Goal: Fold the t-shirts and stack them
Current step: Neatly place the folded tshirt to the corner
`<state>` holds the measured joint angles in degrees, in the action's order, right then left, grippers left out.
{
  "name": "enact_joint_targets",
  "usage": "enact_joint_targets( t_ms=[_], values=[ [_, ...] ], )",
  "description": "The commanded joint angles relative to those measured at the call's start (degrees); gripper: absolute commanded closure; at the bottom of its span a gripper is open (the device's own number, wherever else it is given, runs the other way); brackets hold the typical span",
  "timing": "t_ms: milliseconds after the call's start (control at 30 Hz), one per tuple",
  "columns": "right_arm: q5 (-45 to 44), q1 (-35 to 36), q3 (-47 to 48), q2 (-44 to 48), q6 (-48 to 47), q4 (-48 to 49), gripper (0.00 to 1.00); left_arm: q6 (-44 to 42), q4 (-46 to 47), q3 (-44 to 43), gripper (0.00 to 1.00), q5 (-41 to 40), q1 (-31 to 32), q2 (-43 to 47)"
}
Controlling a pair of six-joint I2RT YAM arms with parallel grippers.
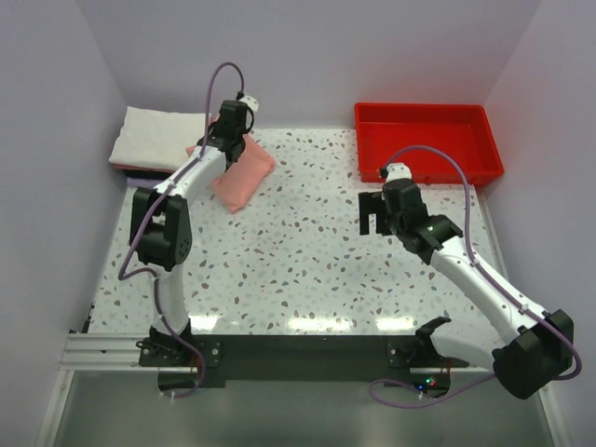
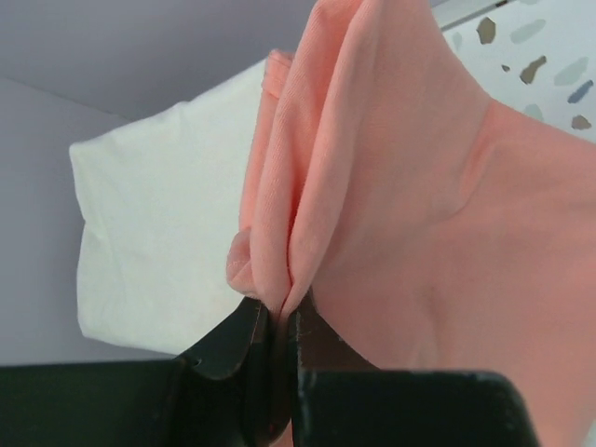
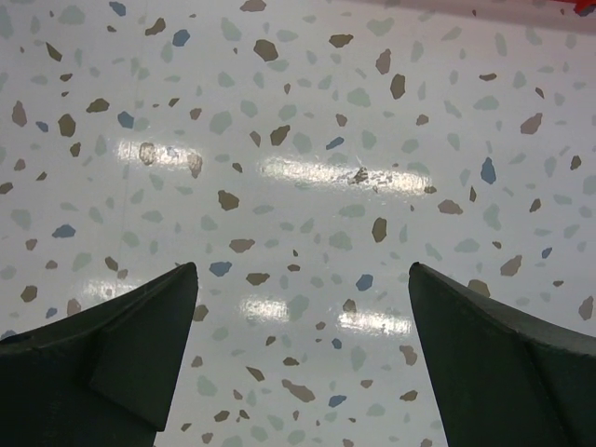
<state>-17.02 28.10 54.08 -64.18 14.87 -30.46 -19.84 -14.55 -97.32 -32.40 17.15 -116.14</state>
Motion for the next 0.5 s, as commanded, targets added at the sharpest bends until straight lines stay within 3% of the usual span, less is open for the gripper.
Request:
enact_joint_targets(
  t_ms=[0, 133, 467],
  values=[
    [-2.84, -0.24, 0.06, -0.24, -0.81, 1.98, 0.01, -5.74, 7.24, -4.19, 1.0, 0.67, -2.91, 1.97],
    [-3.99, -0.5, -0.12, -0.24, -0.81, 1.98, 0.01, -10.04, 9.27, -5.86, 1.0, -0.82, -3.79, 1.35],
    [-4.52, -0.94, -0.3, -0.15, -0.81, 2.24, 0.01, -10.31, 8.22, -10.96, 1.0, 0.67, -6.42, 1.61]
  ],
)
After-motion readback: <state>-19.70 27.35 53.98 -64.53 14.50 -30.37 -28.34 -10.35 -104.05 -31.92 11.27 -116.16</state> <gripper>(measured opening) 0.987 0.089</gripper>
